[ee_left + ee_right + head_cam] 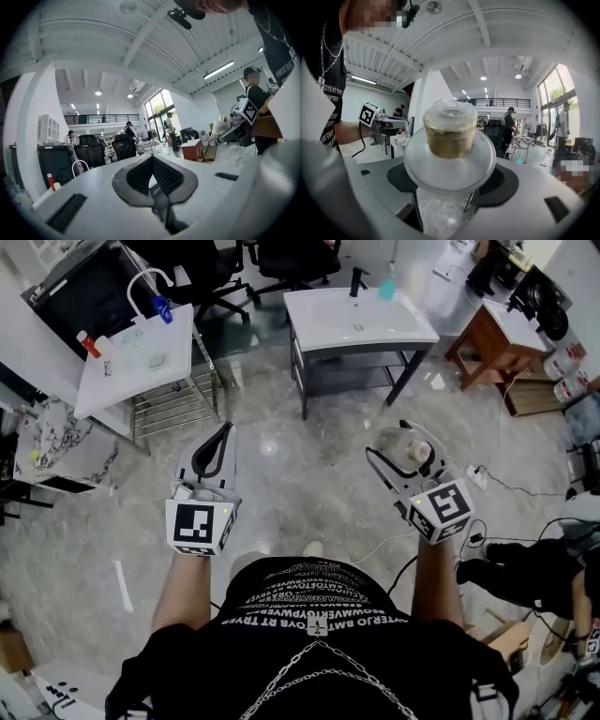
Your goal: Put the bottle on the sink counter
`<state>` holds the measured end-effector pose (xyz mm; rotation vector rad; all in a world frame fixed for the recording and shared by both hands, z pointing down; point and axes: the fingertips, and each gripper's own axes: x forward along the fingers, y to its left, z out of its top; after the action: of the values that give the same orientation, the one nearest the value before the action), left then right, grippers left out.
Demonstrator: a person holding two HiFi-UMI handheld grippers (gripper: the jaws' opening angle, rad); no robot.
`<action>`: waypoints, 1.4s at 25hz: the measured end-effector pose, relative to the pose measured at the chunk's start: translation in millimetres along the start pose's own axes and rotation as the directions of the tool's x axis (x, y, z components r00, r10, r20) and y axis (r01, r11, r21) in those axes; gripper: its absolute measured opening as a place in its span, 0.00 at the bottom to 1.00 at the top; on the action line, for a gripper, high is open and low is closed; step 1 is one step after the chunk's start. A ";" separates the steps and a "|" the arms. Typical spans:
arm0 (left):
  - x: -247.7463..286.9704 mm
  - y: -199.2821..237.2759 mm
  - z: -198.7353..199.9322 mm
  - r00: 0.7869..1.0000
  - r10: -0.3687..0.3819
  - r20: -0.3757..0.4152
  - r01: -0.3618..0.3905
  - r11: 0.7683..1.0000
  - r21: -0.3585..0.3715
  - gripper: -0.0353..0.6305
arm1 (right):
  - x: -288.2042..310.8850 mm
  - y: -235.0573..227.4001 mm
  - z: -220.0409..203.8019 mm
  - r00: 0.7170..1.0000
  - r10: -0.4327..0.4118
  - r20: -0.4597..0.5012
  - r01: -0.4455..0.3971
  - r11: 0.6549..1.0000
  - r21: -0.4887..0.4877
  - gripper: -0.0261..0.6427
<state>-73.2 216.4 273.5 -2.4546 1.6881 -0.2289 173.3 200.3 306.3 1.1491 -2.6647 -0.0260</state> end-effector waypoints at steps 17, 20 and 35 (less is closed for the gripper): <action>79.3 10.9 -21.0 0.998 -0.047 -0.049 0.048 0.999 0.011 0.06 | 51.0 -48.2 1.9 1.000 0.006 0.020 -0.007 1.000 0.016 0.54; 109.4 23.4 -26.3 0.997 -0.063 -0.047 0.063 0.998 0.009 0.06 | 72.1 -68.2 5.2 1.000 -0.013 0.018 0.013 1.000 0.018 0.54; 254.4 114.0 -38.3 0.993 -0.115 -0.019 0.115 0.993 0.002 0.06 | 217.1 -124.8 16.3 0.999 -0.009 -0.043 0.010 1.000 0.007 0.54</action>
<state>-95.2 -63.2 296.6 -2.5580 1.5536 -0.2693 115.1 -43.2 322.5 1.1514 -2.6243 0.0062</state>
